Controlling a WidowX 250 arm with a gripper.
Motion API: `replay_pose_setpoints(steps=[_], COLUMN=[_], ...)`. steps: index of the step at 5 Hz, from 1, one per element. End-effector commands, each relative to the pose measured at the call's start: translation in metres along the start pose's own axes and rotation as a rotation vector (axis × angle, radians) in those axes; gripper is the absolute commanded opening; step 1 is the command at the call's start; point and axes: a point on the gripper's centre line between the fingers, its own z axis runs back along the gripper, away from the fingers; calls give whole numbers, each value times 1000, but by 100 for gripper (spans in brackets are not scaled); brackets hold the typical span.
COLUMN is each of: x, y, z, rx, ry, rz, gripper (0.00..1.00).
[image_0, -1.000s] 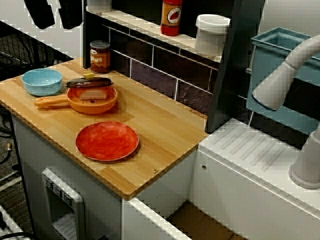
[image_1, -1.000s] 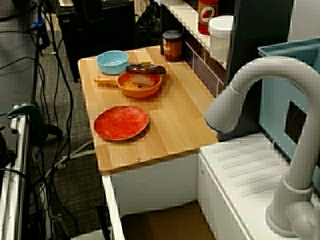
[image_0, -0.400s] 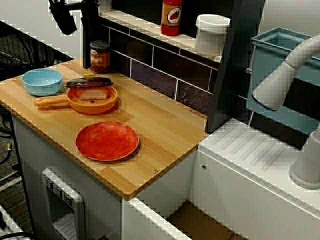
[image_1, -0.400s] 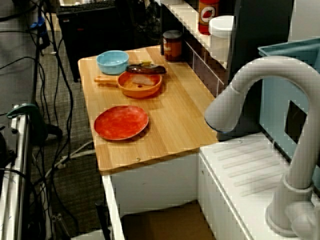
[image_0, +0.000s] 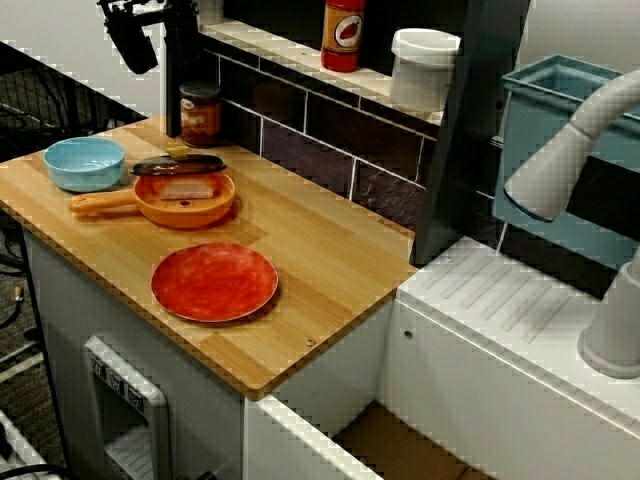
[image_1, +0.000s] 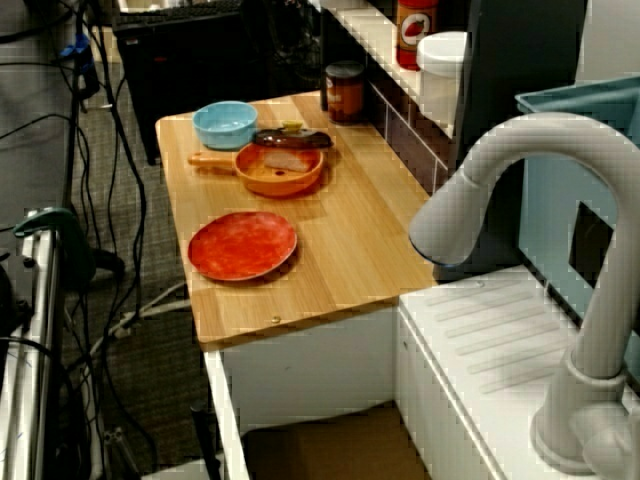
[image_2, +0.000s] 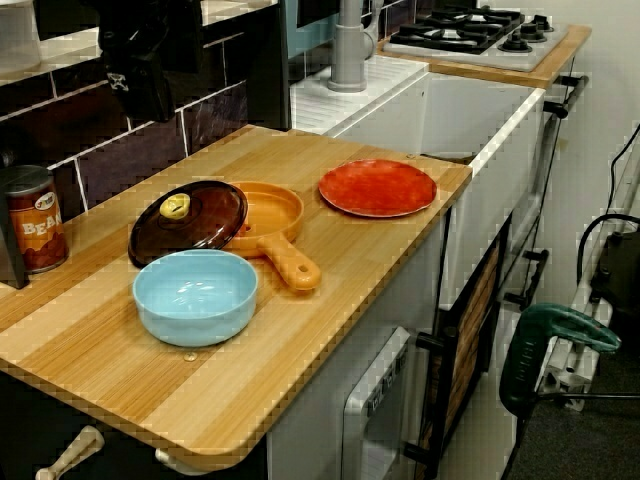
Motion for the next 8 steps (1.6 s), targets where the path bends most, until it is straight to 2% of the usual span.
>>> replay_pose_setpoints(steps=[1,2,4,5,7,8], x=[11,10,3,6,5,9], y=[9,10,19,23,19,20], z=[10,10,-9,-17,-25,-31], rx=[9,4,10,0,14,8], ry=[-47,-50,-24,8,24,50], rz=[-31,-39,-31,-16,-28,-22], gripper=[100,100,100,100,100,100])
